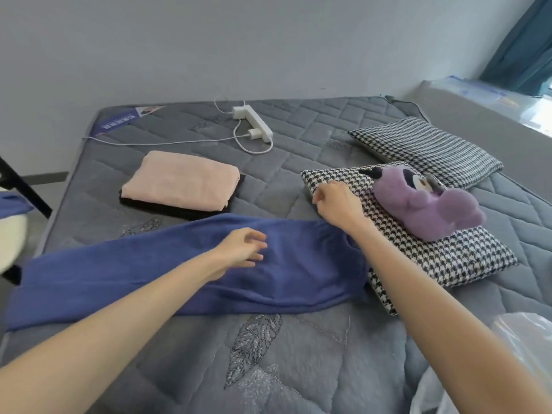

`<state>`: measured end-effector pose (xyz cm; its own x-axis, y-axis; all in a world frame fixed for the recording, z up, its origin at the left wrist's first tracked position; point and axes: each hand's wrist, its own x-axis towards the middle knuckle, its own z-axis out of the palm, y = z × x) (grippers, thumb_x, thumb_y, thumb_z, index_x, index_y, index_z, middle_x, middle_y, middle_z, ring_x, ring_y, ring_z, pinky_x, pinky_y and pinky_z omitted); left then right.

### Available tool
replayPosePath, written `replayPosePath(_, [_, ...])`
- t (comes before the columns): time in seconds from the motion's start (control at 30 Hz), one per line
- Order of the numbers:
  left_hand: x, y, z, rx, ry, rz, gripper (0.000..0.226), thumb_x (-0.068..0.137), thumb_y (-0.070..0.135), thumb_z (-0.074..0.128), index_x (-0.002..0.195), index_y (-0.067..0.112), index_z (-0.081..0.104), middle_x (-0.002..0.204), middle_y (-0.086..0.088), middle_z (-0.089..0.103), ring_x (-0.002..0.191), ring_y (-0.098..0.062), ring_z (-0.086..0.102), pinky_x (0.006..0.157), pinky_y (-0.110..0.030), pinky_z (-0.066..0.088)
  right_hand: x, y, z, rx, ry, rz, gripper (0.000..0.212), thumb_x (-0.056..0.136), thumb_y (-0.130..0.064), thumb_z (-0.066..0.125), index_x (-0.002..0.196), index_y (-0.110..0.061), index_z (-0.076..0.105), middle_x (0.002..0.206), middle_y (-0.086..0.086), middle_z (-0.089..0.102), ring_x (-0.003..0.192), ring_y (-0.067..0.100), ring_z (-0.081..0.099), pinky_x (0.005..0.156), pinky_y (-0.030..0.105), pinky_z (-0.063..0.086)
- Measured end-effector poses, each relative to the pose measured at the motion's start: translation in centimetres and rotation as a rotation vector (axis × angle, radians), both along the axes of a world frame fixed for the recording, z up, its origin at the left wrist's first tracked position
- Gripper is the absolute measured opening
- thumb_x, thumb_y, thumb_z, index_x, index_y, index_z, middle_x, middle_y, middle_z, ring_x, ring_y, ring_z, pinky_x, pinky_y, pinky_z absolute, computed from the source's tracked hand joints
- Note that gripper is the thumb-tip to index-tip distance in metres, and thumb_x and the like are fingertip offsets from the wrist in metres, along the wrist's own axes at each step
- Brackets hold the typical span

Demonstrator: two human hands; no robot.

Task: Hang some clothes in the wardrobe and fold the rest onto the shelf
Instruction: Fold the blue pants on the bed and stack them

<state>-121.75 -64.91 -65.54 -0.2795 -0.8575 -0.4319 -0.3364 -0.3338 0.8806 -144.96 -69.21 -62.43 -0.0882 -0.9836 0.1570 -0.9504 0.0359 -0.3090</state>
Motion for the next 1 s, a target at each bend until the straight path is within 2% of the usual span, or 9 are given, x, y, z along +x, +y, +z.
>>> replayPosePath(0.13, [8.5, -0.2, -1.0, -0.199, -0.257, -0.015, 0.019, 0.094, 0.012, 0.056, 0.111, 0.02, 0.059, 0.112, -0.001, 0.064, 0.1, -0.015, 0.062, 0.077, -0.026, 0.05, 6.1, 0.0, -0.8, 0.077, -0.111, 0.15, 0.024, 0.082, -0.008, 0.047, 0.092, -0.02, 0.065, 0.106, 0.004, 0.063, 0.104, 0.026, 0.056, 0.082, 0.039, 0.05])
replayPosePath(0.27, [16.8, 1.2, -3.0, -0.385, -0.626, -0.212, 0.044, 0.088, 0.017, 0.065, 0.129, 0.022, 0.052, 0.139, 0.003, 0.049, 0.125, -0.013, 0.046, 0.097, -0.021, 0.036, 12.7, 1.0, -2.1, 0.157, -0.194, 0.275, 0.024, 0.085, -0.01, 0.047, 0.096, -0.021, 0.065, 0.11, 0.0, 0.064, 0.103, 0.021, 0.057, 0.085, 0.038, 0.049])
replayPosePath(0.4, [22.2, 3.1, -5.3, -0.412, -0.933, -0.401, 0.075, 0.084, 0.035, 0.068, 0.146, 0.035, 0.027, 0.158, 0.009, 0.012, 0.146, -0.02, 0.009, 0.114, -0.041, 0.025, 18.5, 2.3, -4.0, 0.309, -0.186, 0.412, 0.025, 0.091, -0.014, 0.046, 0.106, -0.021, 0.065, 0.111, -0.005, 0.065, 0.101, 0.017, 0.058, 0.078, 0.036, 0.051])
replayPosePath(0.5, [23.6, 4.0, -6.4, -0.351, -1.009, -0.43, 0.082, 0.085, 0.044, 0.064, 0.15, 0.037, 0.015, 0.159, 0.013, 0.006, 0.147, -0.016, -0.004, 0.115, -0.055, 0.003, 22.1, 3.3, -5.7, 0.438, -0.104, 0.518, 0.023, 0.092, -0.024, 0.051, 0.111, -0.021, 0.063, 0.114, -0.005, 0.064, 0.105, 0.018, 0.057, 0.073, 0.033, 0.044])
replayPosePath(0.6, [24.4, 4.3, -6.6, -0.387, -0.991, -0.375, 0.083, 0.082, 0.055, 0.061, 0.149, 0.036, 0.017, 0.152, 0.01, 0.023, 0.145, -0.014, 0.011, 0.113, -0.06, -0.004, 24.7, 4.4, -7.4, 0.528, -0.04, 0.593, 0.035, 0.09, -0.037, 0.059, 0.12, -0.019, 0.057, 0.121, -0.001, 0.059, 0.112, 0.022, 0.053, 0.075, 0.033, 0.039])
replayPosePath(0.7, [25.6, 4.4, -6.2, -0.468, -1.029, -0.376, 0.079, 0.079, 0.06, 0.062, 0.145, 0.034, 0.026, 0.13, 0.008, 0.041, 0.131, -0.014, 0.032, 0.114, -0.055, -0.005, 26.5, 5.5, -7.9, 0.549, -0.024, 0.6, 0.049, 0.087, -0.042, 0.064, 0.128, -0.019, 0.051, 0.122, 0.002, 0.055, 0.111, 0.022, 0.052, 0.075, 0.033, 0.039])
replayPosePath(0.87, [28.8, 5.7, -6.8, -0.643, -1.03, -0.459, 0.044, 0.083, 0.044, 0.063, 0.121, 0.031, 0.046, 0.11, 0.011, 0.058, 0.109, -0.011, 0.051, 0.116, -0.04, 0.01, 28.5, 7.1, -8.3, 0.543, -0.033, 0.686, 0.035, 0.083, -0.037, 0.069, 0.111, -0.021, 0.055, 0.109, -0.002, 0.062, 0.095, 0.02, 0.055, 0.071, 0.032, 0.041])
replayPosePath(0.93, [30.3, 6.7, -7.2, -0.681, -0.999, -0.492, 0.028, 0.085, 0.033, 0.06, 0.109, 0.029, 0.048, 0.1, 0.01, 0.061, 0.096, -0.015, 0.055, 0.103, -0.032, 0.03, 29.1, 7.9, -8.3, 0.586, -0.002, 0.749, 0.032, 0.083, -0.037, 0.07, 0.108, -0.021, 0.059, 0.101, -0.006, 0.061, 0.088, 0.016, 0.052, 0.071, 0.031, 0.043])
replayPosePath(1.0, [31.5, 7.5, -7.2, -0.696, -1.033, -0.491, 0.018, 0.085, 0.03, 0.054, 0.101, 0.028, 0.046, 0.091, 0.007, 0.058, 0.086, -0.018, 0.054, 0.081, -0.03, 0.04, 29.6, 8.5, -8.3, 0.627, -0.001, 0.792, 0.026, 0.081, -0.039, 0.071, 0.101, -0.024, 0.063, 0.09, -0.011, 0.059, 0.083, 0.012, 0.052, 0.072, 0.031, 0.045])
